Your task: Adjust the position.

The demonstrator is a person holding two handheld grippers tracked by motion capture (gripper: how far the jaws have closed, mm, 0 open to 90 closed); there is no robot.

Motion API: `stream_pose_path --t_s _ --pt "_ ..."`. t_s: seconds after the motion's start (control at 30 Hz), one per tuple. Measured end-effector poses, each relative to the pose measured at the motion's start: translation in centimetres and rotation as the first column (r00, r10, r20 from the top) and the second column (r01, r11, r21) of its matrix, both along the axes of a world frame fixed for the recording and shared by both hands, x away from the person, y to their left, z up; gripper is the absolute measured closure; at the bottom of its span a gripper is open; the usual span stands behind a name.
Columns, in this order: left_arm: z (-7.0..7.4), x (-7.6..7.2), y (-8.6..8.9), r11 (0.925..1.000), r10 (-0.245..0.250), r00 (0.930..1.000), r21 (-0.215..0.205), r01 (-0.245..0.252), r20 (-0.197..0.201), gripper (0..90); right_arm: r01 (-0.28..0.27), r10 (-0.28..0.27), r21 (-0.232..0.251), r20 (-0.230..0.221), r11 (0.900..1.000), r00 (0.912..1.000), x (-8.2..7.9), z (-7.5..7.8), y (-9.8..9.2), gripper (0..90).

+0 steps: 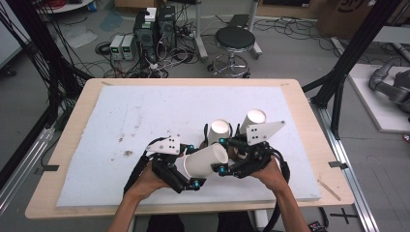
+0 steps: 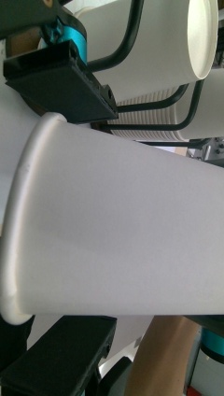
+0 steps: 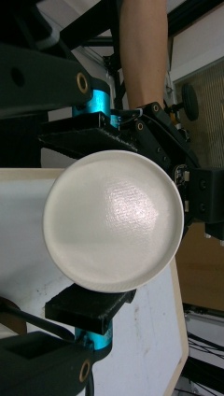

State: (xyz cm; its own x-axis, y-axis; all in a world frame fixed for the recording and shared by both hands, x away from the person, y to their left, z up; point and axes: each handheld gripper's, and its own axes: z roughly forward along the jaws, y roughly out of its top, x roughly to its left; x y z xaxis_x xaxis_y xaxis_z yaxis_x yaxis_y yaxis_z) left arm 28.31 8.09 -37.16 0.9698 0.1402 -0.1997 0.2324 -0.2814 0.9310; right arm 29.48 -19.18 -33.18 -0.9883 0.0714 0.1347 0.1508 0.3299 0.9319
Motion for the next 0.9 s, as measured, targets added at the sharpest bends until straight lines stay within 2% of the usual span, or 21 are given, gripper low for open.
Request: stream_pose_path --t_s 0.17,0.2,0.23,0.3,0.9 --pt "-0.07 -0.10 0.14 1.0000 -0.005 1.0000 -0.001 0.005 0.001 3.4 -0.003 0.003 0.003 0.002 1.000 1.0000 0.00 -0.04 0.05 34.3" --pt "-0.07 -0.13 0.26 1.0000 -0.003 1.0000 -0.009 0.003 0.005 6.1 -0.002 0.002 0.002 0.002 1.000 1.0000 -0.01 -0.08 0.05 34.3" --pt "-0.06 -0.18 0.35 0.9998 0.016 0.9997 -0.009 -0.016 0.017 14.4 -0.002 0.002 0.002 0.002 1.000 1.0000 -0.02 -0.13 0.05 34.4" --pt "-0.12 -0.13 0.47 0.9998 0.016 0.9998 -0.015 -0.016 0.012 18.6 -0.001 0.001 0.011 -0.003 1.000 1.0000 -0.04 -0.24 -0.05 34.4" --pt "-0.33 -0.03 0.36 0.9998 -0.011 0.9999 0.018 0.011 0.004 25.5 -0.015 0.015 0.001 -0.008 1.000 0.9999 0.11 -0.72 -0.21 35.0"
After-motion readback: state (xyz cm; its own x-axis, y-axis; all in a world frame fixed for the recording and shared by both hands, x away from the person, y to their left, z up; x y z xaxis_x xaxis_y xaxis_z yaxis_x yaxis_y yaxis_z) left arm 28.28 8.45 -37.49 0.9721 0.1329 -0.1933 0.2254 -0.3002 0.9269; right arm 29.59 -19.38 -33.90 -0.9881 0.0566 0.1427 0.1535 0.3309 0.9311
